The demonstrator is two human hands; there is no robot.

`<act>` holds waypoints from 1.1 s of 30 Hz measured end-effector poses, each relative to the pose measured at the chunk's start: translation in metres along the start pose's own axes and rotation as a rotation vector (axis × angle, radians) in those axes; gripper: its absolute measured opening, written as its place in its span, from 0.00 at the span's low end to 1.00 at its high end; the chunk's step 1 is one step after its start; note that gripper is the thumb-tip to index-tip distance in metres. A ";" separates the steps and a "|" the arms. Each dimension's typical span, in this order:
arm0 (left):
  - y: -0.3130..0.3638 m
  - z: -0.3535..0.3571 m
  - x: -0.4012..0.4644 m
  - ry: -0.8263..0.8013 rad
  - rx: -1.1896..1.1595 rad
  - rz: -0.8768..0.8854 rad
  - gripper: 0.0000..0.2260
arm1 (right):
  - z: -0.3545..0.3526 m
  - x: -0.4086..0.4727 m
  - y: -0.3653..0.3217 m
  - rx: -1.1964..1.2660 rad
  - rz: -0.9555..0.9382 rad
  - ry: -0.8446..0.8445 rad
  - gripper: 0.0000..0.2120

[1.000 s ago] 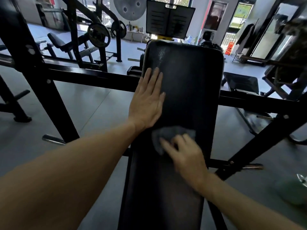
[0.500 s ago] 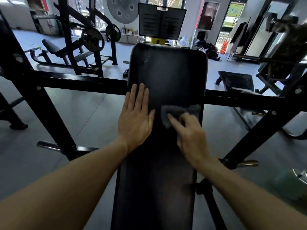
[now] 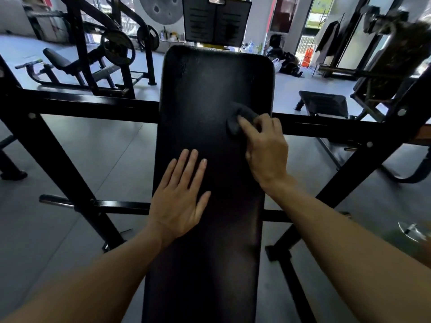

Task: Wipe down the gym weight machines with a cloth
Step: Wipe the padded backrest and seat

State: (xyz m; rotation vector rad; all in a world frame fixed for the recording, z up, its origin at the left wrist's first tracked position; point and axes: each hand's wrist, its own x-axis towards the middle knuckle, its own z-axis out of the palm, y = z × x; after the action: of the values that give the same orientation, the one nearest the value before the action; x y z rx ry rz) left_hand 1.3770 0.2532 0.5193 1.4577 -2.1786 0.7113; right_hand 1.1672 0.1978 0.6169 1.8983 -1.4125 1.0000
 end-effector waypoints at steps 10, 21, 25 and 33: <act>0.002 0.003 -0.001 0.017 -0.012 -0.015 0.31 | -0.020 -0.202 -0.041 0.162 0.058 -0.126 0.27; 0.000 0.005 -0.001 0.068 -0.022 -0.008 0.31 | 0.002 -0.075 0.005 0.156 0.078 -0.006 0.25; 0.000 0.005 0.000 0.083 -0.027 -0.008 0.29 | -0.002 -0.147 -0.003 0.215 0.115 -0.026 0.27; 0.000 0.009 -0.003 0.133 -0.020 0.011 0.26 | -0.015 -0.310 -0.082 0.178 0.240 -0.100 0.20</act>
State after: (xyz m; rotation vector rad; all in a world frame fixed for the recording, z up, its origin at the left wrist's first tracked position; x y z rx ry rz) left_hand 1.3772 0.2496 0.5101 1.3499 -2.0881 0.7657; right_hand 1.1918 0.3995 0.3681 1.9607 -1.6902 1.1932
